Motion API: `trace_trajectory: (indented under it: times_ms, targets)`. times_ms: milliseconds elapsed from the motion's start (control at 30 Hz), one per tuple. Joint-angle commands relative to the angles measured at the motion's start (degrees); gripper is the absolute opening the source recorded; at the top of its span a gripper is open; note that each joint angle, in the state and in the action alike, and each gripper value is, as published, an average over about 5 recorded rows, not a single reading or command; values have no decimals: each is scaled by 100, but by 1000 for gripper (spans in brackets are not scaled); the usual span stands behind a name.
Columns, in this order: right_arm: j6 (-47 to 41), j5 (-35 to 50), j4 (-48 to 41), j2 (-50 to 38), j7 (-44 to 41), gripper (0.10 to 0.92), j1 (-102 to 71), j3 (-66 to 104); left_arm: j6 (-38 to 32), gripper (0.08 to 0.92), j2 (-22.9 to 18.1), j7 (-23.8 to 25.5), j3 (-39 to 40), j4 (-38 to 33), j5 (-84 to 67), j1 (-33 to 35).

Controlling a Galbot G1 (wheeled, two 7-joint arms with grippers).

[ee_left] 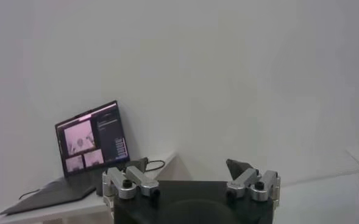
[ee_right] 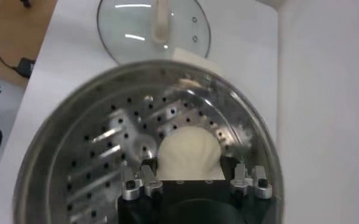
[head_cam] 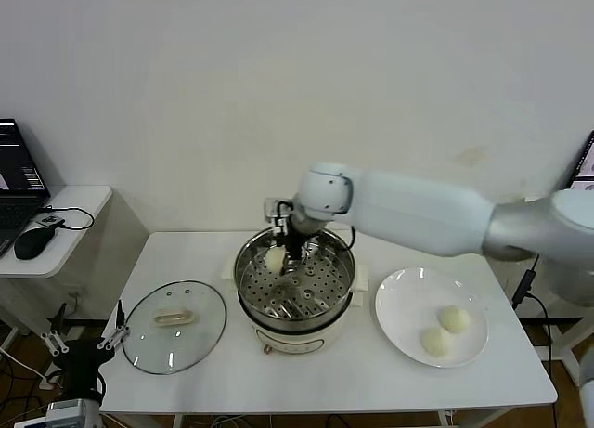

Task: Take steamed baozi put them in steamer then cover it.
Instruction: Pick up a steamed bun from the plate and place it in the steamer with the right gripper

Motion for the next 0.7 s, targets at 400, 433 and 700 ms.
trace_trajectory:
  times_ms: [400,433,700]
  targets:
    - [-312,92,-252,417,194,742,-226,-7,-17,823,1,-5,-9,10,-20,-6]
    - [-303,98,-155,314,101,764,-137,7,-16,823,0,-5,-9,8,-21,-5]
    - [469,-374,616,-1153,-1326,822,924,-54,-8,823,8,2,-6,-18,-21,5]
